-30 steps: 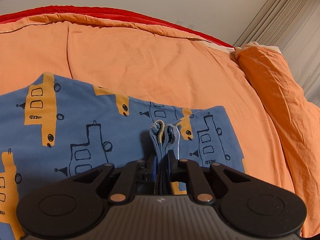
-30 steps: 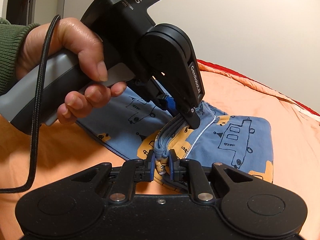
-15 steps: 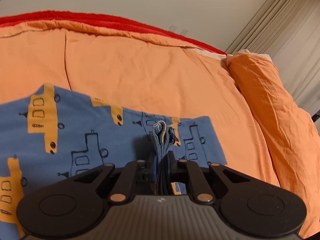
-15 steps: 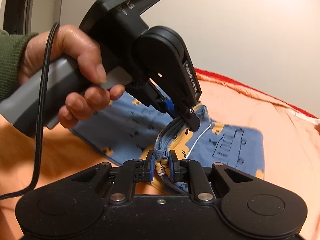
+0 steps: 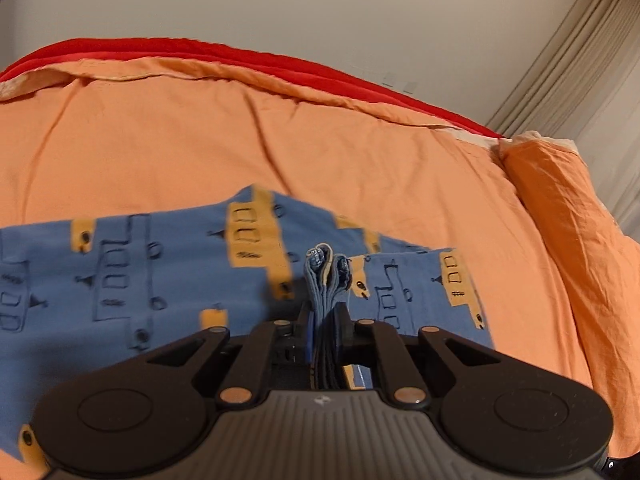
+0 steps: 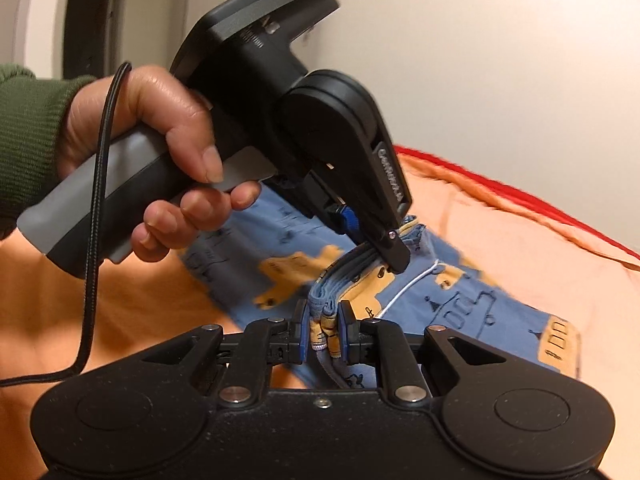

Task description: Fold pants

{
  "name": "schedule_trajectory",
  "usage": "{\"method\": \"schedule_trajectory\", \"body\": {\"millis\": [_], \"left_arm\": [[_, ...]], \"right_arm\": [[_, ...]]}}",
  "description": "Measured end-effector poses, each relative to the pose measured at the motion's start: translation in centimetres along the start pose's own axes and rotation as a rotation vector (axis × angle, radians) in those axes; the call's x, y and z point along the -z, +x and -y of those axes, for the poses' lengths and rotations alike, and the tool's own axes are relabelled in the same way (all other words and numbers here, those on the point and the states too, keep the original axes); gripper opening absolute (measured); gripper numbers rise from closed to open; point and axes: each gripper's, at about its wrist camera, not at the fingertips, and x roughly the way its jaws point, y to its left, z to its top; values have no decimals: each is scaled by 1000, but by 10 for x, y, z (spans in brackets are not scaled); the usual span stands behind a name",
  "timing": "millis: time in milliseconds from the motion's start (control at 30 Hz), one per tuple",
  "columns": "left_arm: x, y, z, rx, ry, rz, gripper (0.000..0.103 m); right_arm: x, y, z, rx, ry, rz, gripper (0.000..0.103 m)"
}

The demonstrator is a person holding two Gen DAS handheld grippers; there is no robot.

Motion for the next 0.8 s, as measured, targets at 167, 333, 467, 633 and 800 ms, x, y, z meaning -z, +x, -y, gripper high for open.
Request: {"method": "schedule_trajectory", "body": {"millis": [167, 333, 467, 633, 800], "left_arm": [[12, 15, -26, -21, -33, -30, 16], [14, 7, -36, 17, -70, -6, 28], [13, -7, -25, -70, -47, 106, 76], [18, 8, 7, -209, -11, 243, 94], [26, 34, 10, -327, -1, 278, 95]], "right_arm": [[4, 27, -18, -17, -61, -73, 22], [13, 10, -16, -8, -114, -31, 50], [32, -18, 13, 189, -106, 38, 80], [31, -16, 65, 575, -131, 89, 102], [31, 32, 110, 656, -159, 66, 102]]}}
